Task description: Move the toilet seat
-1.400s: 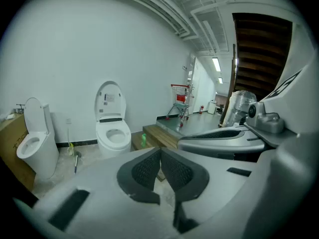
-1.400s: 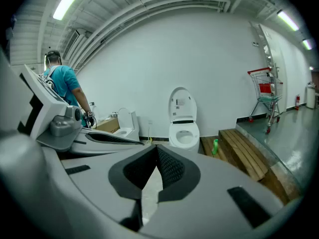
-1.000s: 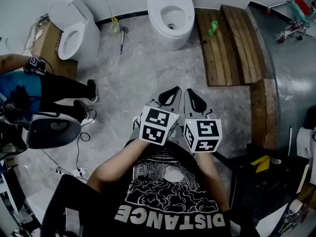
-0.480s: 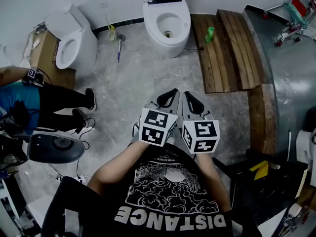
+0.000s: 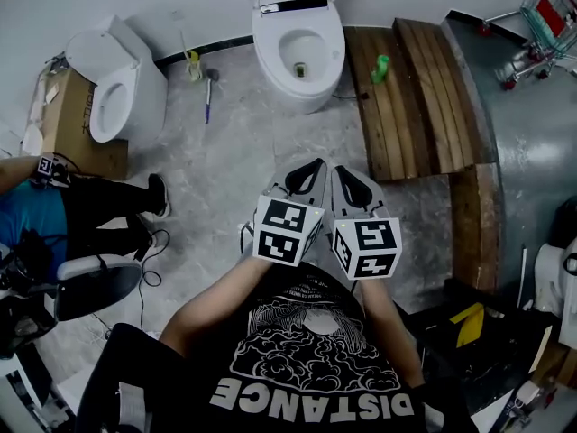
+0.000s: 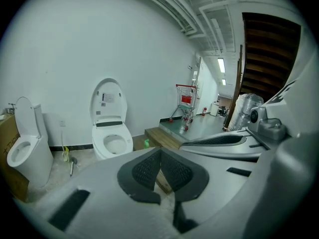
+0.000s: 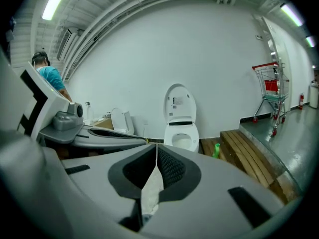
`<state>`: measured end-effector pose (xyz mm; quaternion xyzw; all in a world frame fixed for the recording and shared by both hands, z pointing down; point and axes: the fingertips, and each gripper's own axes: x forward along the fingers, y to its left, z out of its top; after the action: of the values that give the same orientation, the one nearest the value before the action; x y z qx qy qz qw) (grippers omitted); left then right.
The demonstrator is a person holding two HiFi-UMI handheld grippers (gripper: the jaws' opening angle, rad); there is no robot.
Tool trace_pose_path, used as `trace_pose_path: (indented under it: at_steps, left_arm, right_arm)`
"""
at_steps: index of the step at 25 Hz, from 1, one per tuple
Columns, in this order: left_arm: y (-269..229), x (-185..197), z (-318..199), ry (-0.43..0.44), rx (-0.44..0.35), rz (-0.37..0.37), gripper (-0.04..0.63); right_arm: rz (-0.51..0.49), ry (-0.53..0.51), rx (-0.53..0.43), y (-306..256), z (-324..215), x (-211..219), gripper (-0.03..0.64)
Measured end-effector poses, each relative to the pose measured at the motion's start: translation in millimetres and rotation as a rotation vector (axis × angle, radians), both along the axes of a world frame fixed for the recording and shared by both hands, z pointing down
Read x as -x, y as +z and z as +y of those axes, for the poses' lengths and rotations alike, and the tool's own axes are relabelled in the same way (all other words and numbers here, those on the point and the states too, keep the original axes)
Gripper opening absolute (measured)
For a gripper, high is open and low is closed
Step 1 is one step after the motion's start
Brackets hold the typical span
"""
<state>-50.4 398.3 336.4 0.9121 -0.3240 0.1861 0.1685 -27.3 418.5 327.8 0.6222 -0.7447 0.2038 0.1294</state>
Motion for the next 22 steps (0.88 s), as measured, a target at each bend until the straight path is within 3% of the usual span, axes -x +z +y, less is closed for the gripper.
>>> trace_pose_path:
  at_steps: [12, 22]
  left_arm:
    - [13, -9, -124, 0.038, 0.073, 0.005, 0.012]
    - [26, -11, -195, 0.031, 0.124, 0.03, 0.014]
  right_arm:
    - [-0.019, 0.03, 0.076, 15, -123, -5, 0.02]
    - [-0.046, 0.018, 0.12, 26, -193, -3, 0.021]
